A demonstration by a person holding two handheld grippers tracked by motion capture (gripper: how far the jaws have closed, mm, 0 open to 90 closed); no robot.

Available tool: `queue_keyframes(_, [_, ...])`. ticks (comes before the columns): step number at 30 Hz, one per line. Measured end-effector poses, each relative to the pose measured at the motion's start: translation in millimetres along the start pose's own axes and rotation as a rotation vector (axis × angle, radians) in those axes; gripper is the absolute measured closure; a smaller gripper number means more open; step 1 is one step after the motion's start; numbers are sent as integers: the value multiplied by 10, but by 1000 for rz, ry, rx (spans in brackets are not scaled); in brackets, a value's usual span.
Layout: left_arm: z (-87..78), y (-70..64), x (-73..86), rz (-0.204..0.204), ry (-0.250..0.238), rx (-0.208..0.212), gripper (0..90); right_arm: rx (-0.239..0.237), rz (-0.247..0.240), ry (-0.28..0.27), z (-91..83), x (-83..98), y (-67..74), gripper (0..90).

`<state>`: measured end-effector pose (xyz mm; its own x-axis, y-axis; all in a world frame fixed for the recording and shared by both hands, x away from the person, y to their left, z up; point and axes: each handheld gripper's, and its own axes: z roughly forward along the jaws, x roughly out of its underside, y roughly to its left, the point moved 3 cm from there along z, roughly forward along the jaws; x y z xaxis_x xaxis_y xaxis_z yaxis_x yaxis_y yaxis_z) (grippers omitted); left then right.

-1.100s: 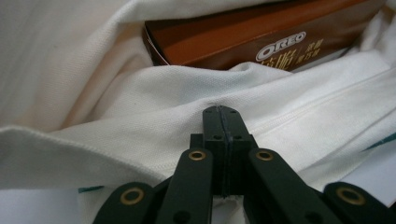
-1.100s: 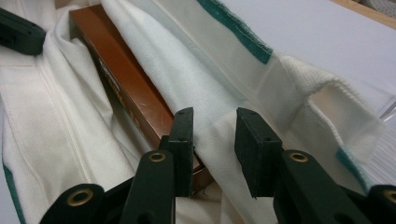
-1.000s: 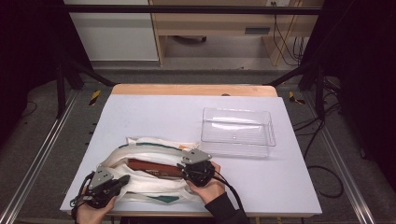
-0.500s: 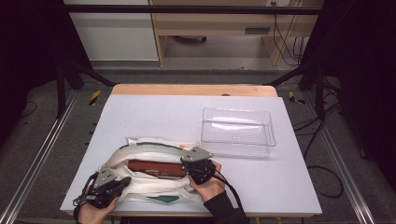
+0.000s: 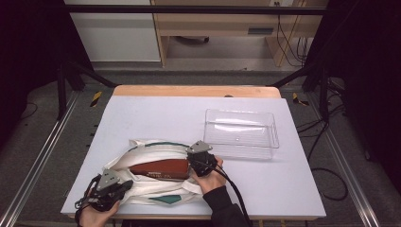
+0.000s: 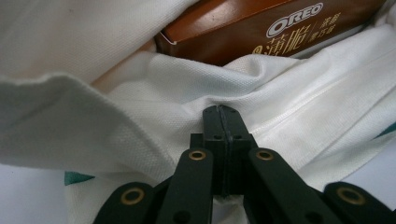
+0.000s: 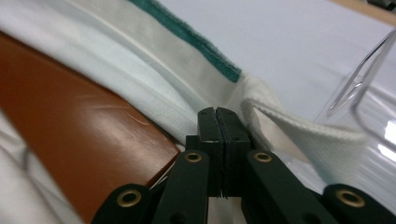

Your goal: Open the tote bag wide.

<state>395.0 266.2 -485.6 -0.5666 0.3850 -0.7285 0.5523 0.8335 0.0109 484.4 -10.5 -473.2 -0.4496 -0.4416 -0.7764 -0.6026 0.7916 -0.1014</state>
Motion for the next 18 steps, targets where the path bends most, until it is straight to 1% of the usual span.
queue_keyframes(3, [-1, 2, 2, 1, -3, 0, 895, 3, -8, 6, 35, 15, 0, 895])
queue_keyframes(4, [0, 2, 1, -4, -9, 2, 895, -3, 3, 0, 28, 14, -7, 892])
queue_keyframes(6, [-12, 10, -1, -2, -18, 7, 894, -20, 28, -18, -17, 11, -27, 872])
queue_keyframes(7, [-21, 20, -6, -5, -27, 9, 892, -26, 35, -32, -50, 9, -33, 856])
queue_keyframes(8, [-31, 23, -13, -21, -44, 19, 885, -33, 36, -45, -91, 5, -31, 837])
queue_keyframes(9, [-52, 34, -22, -24, -59, 30, 850, -46, 32, -67, -185, 2, -7, 787])
queue_keyframes(10, [-74, 41, -39, -39, -84, 37, 850, -46, 32, -67, -185, 2, -7, 787])
queue_keyframes(11, [-103, 50, -63, -53, -107, 41, 830, -55, 38, -79, -235, 2, 11, 762])
queue_keyframes(12, [-133, 59, -96, -56, -131, 37, 807, -64, 36, -91, -284, 6, 24, 733])
queue_keyframes(14, [-191, 81, -177, -53, -160, 12, 748, -79, 30, -110, -384, 23, 56, 701])
queue_keyframes(16, [-227, 103, -273, -55, -186, 8, 710, -105, 26, -116, -475, 51, 82, 688])
queue_keyframes(18, [-232, 128, -394, -51, -204, -6, 671, -139, 40, -119, -535, 70, 110, 684])
